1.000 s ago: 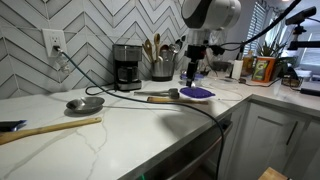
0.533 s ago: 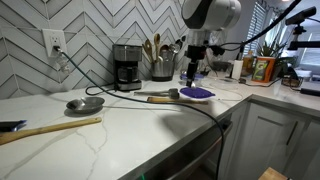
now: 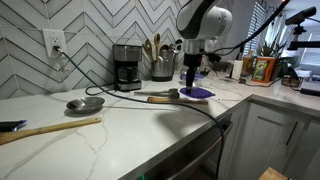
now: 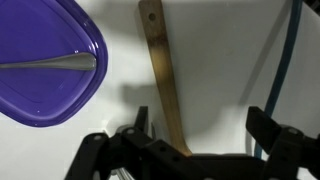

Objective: Put the wooden spatula on top of the clear bowl on the left

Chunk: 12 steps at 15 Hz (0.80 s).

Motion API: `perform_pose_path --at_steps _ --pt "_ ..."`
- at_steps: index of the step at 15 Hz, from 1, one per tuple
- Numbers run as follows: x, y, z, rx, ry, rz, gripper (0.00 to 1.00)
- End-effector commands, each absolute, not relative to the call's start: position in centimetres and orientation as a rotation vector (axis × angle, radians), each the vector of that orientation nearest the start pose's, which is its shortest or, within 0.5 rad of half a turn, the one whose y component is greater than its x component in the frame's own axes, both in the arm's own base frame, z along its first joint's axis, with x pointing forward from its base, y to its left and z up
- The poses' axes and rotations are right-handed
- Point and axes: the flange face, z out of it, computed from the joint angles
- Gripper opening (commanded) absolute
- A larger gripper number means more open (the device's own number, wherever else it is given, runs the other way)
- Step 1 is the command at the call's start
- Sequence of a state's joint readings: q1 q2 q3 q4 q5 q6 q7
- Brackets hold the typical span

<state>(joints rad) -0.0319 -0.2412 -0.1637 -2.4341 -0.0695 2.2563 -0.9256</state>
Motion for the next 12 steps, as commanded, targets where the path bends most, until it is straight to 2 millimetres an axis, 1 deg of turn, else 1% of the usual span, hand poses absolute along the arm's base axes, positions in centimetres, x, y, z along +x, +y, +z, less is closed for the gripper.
perform_pose_path --at_steps 1,6,7,10,11,12 --pt "46.4 -9.7 38.2 -2.922 -1.311 -0.023 1.0" --pt "47.5 -10.2 36.6 -2.897 -1.347 0.011 1.0" --pt "47.6 -10.3 36.4 -2.894 -1.35 0.017 0.83" --pt "48.2 -10.5 36.0 -2.884 -1.37 0.025 0.58" --pt "48.4 -10.5 35.9 -2.882 -1.372 0.026 0.49" --pt "48.5 -10.5 35.8 -2.879 -1.379 0.028 0.42"
